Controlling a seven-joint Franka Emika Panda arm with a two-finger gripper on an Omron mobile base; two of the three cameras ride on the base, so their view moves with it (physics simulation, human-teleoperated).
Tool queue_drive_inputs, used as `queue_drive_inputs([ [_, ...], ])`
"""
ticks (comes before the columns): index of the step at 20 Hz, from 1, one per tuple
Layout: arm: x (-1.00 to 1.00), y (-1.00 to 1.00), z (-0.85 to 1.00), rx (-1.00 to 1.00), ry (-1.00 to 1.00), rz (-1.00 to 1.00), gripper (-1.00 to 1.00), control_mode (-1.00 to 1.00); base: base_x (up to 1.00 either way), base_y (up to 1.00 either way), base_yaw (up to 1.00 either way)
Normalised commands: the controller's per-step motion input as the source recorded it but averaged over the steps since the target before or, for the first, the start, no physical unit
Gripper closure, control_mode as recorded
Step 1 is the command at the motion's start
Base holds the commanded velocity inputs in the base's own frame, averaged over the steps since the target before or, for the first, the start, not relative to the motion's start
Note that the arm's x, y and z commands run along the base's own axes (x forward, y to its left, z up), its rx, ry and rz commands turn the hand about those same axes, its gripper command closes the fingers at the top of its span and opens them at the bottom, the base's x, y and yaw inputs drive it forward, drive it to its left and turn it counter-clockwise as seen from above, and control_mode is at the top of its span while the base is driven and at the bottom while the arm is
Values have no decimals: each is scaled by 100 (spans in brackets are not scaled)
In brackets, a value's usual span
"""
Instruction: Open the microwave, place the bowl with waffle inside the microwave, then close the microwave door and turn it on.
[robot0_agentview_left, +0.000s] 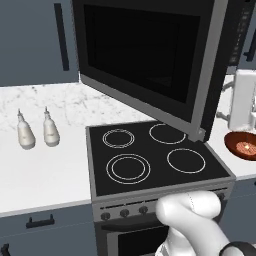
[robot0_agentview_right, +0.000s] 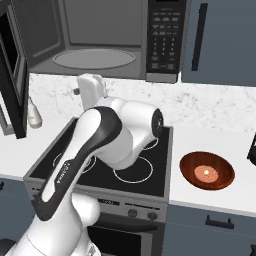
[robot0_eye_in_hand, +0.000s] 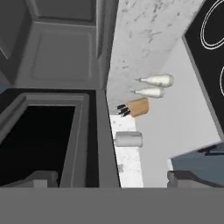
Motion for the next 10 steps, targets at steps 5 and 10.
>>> queue_drive_inputs([
  [5,60,39,0,19,28,25,-100,-100,0,0,0],
  [10,45,35,0,19,23,27,-100,-100,0,0,0],
])
